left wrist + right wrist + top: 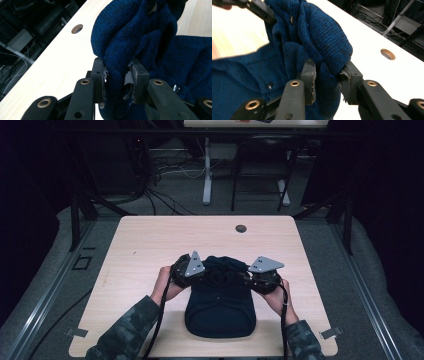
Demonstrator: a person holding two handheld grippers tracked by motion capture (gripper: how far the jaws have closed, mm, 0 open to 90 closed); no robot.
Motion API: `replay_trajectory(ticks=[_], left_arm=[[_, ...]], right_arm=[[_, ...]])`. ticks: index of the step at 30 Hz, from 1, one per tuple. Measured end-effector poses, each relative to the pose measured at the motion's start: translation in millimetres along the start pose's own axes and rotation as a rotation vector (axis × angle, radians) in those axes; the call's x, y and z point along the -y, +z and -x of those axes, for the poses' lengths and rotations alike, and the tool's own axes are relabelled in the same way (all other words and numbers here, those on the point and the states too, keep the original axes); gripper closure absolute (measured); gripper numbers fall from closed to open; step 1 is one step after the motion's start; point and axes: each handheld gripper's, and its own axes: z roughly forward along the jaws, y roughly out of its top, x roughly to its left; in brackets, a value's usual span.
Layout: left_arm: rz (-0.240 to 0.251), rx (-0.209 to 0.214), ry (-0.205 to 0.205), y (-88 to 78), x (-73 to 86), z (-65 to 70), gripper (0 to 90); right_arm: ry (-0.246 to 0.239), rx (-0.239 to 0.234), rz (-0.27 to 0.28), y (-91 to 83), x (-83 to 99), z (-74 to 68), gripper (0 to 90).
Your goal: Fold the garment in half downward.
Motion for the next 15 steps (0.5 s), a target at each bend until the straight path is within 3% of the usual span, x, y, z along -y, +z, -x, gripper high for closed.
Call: replay_trajectory(ticks=[5,12,14,15], left_arm=[[0.000,0.001,-0.002,0.1,0.8,0.2,69.5],[-0.004,0.013,-0.010,-2.0,4.1,1.9,67.6],[-0.005,0.016,-0.021,-2.1,5.7,2.7,65.5],[-0.019,0.028,-0.050,-2.4,6.9,1.8,59.0]], right_arm=[[0.009,-0.025,-0.033,0.7,4.5,0.4,63.9],[0.000,-0.030,-0.034,-0.5,9.3,-2.9,70.1],[-0.012,-0.026,-0.036,-0.7,9.5,-5.1,71.7],[-0.015,-0.031,-0.041,-0.7,9.7,-6.3,72.1]])
